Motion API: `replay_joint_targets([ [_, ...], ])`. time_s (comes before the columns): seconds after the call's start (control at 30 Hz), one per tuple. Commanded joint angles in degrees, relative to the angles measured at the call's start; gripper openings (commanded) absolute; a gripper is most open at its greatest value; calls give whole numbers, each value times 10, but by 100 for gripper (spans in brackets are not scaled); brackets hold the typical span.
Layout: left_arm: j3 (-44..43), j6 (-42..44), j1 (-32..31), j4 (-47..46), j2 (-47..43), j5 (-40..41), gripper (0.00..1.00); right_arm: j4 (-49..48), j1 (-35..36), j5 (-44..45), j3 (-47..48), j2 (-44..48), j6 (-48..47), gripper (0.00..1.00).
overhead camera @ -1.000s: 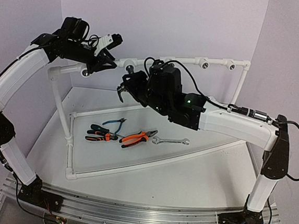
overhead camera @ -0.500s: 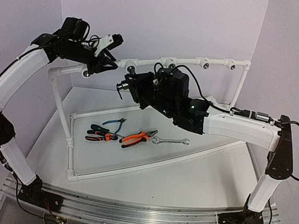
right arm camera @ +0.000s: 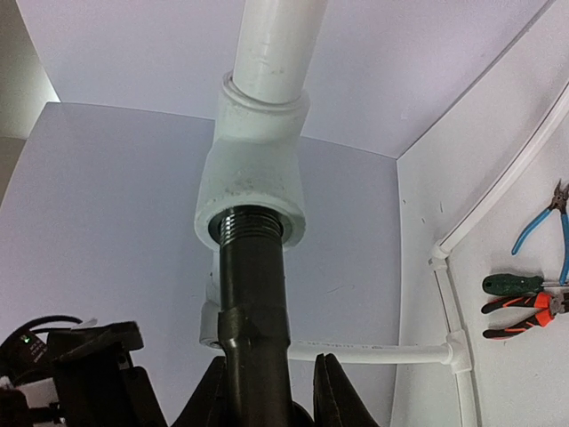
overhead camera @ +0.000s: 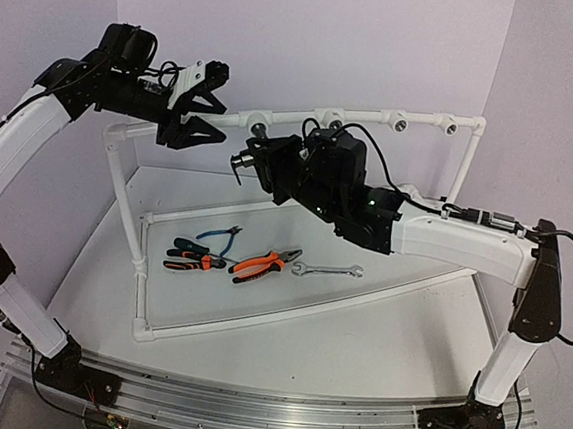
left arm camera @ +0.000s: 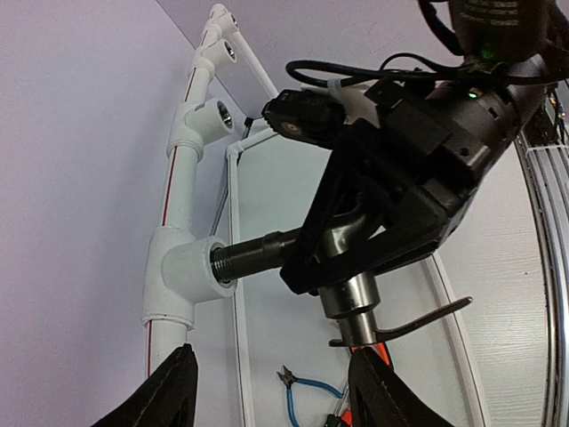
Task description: Install the water faucets
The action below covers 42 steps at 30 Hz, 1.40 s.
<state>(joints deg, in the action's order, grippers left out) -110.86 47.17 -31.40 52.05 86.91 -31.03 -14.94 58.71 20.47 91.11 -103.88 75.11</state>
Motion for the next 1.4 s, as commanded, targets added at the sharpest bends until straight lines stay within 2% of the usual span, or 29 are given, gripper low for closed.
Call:
replay_joint_targets([
  [0.0, 47, 121, 2, -10, -61, -39, 62, -47, -55, 105, 4, 29, 34, 0],
  [0.13, 207, 209, 2, -177, -128, -19, 69, -47, -55, 103, 2, 29, 39, 0],
  [0.3, 406, 269, 2, -481, -195, -64, 75, -47, -55, 101, 0, 26, 44, 0],
  [0.43, 516, 275, 0, -712, -193, -68, 75, -48, -55, 100, -1, 24, 50, 0],
  [0.57, 558, 276, -12, -844, -159, -53, 74, -48, -55, 99, -1, 24, 48, 0],
  [0.8, 562, 278, -39, -912, -114, -35, 66, -49, -54, 99, -1, 23, 48, 0],
  [0.87, 559, 276, -42, -911, -108, -39, 58, -49, -55, 100, -2, 23, 49, 0],
  [0.97, 557, 281, -43, -900, -103, -43, 41, -49, -55, 100, -3, 24, 48, 0],
  [1.1, 550, 293, -43, -870, -101, -41, 30, -51, -55, 102, -8, 24, 51, 0],
  [1.37, 537, 291, -43, -828, -105, -21, 1, -54, -55, 100, -16, 27, 53, 0],
])
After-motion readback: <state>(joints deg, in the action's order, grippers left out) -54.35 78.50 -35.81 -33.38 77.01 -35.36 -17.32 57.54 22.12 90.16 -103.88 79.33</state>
